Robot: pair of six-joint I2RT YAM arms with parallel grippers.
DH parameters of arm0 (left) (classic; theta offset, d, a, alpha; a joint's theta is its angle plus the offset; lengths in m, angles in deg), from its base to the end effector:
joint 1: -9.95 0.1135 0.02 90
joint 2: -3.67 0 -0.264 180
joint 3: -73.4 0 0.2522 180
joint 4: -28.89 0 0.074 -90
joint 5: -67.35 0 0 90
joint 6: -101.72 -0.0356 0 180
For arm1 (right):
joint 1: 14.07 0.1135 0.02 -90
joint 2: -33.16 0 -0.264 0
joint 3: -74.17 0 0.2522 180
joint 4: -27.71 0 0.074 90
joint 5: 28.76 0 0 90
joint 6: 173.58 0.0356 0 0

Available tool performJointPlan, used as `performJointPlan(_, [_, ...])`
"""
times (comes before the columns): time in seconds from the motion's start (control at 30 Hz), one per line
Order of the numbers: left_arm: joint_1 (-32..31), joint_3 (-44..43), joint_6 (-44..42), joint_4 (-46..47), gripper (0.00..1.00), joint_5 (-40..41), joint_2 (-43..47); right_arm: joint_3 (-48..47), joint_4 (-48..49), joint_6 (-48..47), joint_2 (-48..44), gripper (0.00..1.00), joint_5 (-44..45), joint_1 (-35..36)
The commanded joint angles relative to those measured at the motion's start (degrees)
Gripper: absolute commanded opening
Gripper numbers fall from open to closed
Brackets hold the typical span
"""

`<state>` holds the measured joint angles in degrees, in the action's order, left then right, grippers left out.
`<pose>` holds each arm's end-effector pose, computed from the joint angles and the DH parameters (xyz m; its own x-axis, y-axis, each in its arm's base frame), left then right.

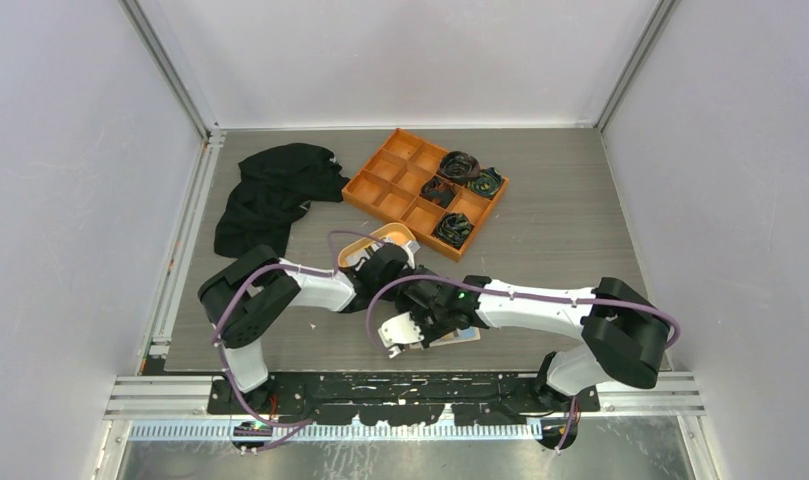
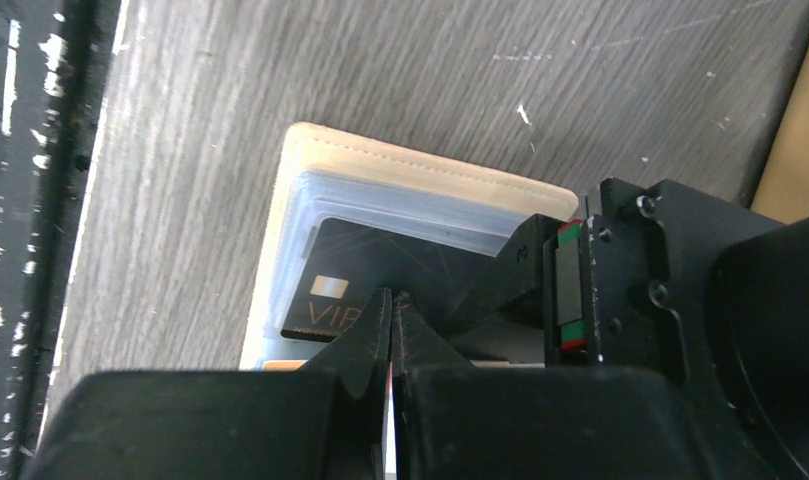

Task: Put the credit cards into the card holder
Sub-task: Insert the credit card into the card holder.

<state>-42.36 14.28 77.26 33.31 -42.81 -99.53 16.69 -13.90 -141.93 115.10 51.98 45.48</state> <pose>0.2007 -0.2798 0.1265 -0.9854 -0.1222 -0.1185 0.0196 0.6104 -0.7918 0.1252 0.2243 0.1707 0.5094 -0.7914 -0.3380 -0.8581 -0.4378 -0.2681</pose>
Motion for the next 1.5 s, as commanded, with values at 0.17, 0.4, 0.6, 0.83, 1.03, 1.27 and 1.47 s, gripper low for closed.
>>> performJointPlan(0.17, [0.6, 1.3, -3.0, -4.7, 0.28, 1.1, -1.6, 0.3, 0.4, -2.9, 1.2, 0.04, 6.5, -1.8])
performJointPlan(0.4, [1.2, 1.3, -3.6, -5.1, 0.31, 0.9, -0.6, 0.6, -2.4, -3.4, -0.3, 0.04, 4.5, -4.9])
performJointPlan(0.6, [1.6, 2.2, -4.4, -5.6, 0.31, 2.3, 2.1, 0.0, -3.7, -3.5, -0.2, 0.04, 4.4, -7.1])
performJointPlan(0.83, [1.6, 3.7, -6.4, -6.7, 0.31, 4.9, 8.2, -2.9, -10.8, -2.2, -3.6, 0.10, -7.7, -11.7])
performJointPlan(1.03, [1.6, 6.6, -8.7, -6.3, 0.30, 8.5, 16.2, -4.2, -16.4, -5.6, -6.8, 0.18, -18.8, -17.5])
performJointPlan(1.27, [1.6, 10.2, -12.0, -5.6, 0.27, 10.6, 24.1, -3.8, -15.6, -5.7, -6.1, 0.19, -18.9, -18.4])
performJointPlan(1.47, [1.6, 15.0, -14.6, -3.7, 0.25, 13.3, 32.1, -5.2, -18.0, -6.9, -5.1, 0.23, -18.1, -20.3])
